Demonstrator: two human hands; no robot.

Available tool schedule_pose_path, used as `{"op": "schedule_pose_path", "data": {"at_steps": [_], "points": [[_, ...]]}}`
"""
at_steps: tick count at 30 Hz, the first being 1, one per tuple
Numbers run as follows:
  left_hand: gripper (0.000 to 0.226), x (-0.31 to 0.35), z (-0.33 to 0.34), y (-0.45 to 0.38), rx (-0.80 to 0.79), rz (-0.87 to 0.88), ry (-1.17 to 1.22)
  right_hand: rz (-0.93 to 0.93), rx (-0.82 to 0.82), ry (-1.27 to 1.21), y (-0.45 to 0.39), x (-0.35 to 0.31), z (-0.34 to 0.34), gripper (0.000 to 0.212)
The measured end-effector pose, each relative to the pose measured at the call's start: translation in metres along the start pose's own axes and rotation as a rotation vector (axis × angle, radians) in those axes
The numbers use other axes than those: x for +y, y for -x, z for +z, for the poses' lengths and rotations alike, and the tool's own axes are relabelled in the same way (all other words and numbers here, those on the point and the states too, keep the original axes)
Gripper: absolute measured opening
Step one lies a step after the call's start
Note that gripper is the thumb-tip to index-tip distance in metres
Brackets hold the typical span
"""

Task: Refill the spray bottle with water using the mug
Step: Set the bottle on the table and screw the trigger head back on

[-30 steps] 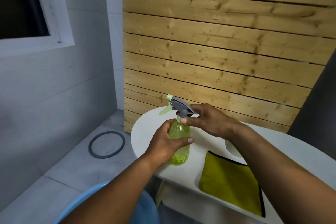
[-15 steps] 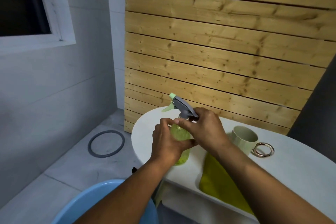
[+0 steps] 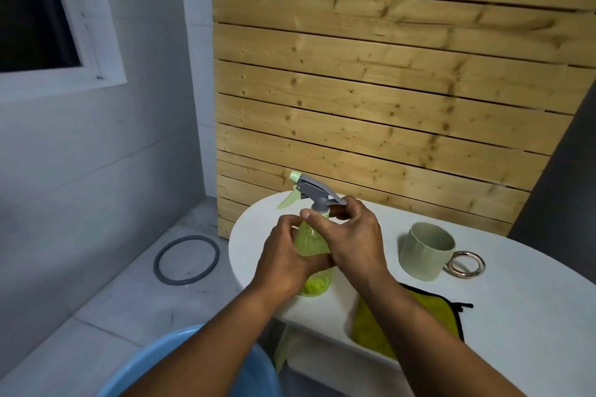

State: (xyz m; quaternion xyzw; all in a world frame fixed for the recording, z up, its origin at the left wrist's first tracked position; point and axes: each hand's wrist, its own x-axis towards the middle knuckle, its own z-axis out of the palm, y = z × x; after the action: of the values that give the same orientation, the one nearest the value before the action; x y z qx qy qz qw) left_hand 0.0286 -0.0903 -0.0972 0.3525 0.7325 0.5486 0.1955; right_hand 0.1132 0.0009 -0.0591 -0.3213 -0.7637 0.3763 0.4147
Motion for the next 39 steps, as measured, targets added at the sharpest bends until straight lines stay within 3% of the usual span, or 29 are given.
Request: {"op": "schedule_pose_path", "data": {"at_steps": [2,4,7,9,11,13,15,18,21,26,33,35,39], "points": [[0.088,0.001,-0.001,0.001,-0.036,-0.015,-0.036,0.005,-0.008,-0.007,-0.001,0.000,-0.002,0.044],[0.087,0.009,-0.013,0.006,-0.052,-0.021,0.090,0.011,-0.039,-0.048,-0.002,0.001,-0.004,0.041],[0.073,0.030,-0.041,0.011,0.166,0.096,0.368,0.026,-0.081,-0.113,-0.005,0.002,-0.006,0.041],[0.072,0.048,-0.058,0.006,0.235,0.257,0.291,0.028,-0.107,-0.134,-0.007,0.002,-0.006,0.038],[0.061,0.068,-0.065,-0.009,0.109,0.318,0.160,0.021,-0.135,-0.165,-0.009,0.002,-0.007,0.034],[0.032,0.084,-0.066,-0.022,-0.008,0.309,0.053,0.019,-0.157,-0.203,-0.011,0.006,-0.007,0.036],[0.013,0.088,-0.066,-0.029,-0.025,0.278,0.010,0.027,-0.183,-0.240,-0.011,0.010,-0.006,0.042],[0.006,0.075,-0.067,-0.031,0.009,0.198,0.109,-0.007,-0.305,-0.333,-0.013,0.017,-0.008,0.038],[0.015,0.066,-0.067,-0.028,0.054,0.236,0.132,-0.070,-0.388,-0.348,-0.015,0.021,-0.013,0.028],[0.022,0.076,-0.062,-0.026,0.036,0.361,-0.004,-0.013,-0.337,-0.442,-0.016,0.023,-0.009,0.034],[0.019,0.076,-0.066,-0.032,0.011,0.360,-0.060,-0.087,-0.466,-0.288,-0.016,0.020,-0.020,0.017],[0.016,0.079,-0.065,-0.034,0.006,0.351,-0.088,-0.132,-0.494,-0.253,-0.016,0.019,-0.022,0.022],[0.015,0.085,-0.067,-0.039,-0.003,0.346,-0.150,-0.040,-0.427,-0.401,-0.015,0.017,-0.018,0.022]]}}
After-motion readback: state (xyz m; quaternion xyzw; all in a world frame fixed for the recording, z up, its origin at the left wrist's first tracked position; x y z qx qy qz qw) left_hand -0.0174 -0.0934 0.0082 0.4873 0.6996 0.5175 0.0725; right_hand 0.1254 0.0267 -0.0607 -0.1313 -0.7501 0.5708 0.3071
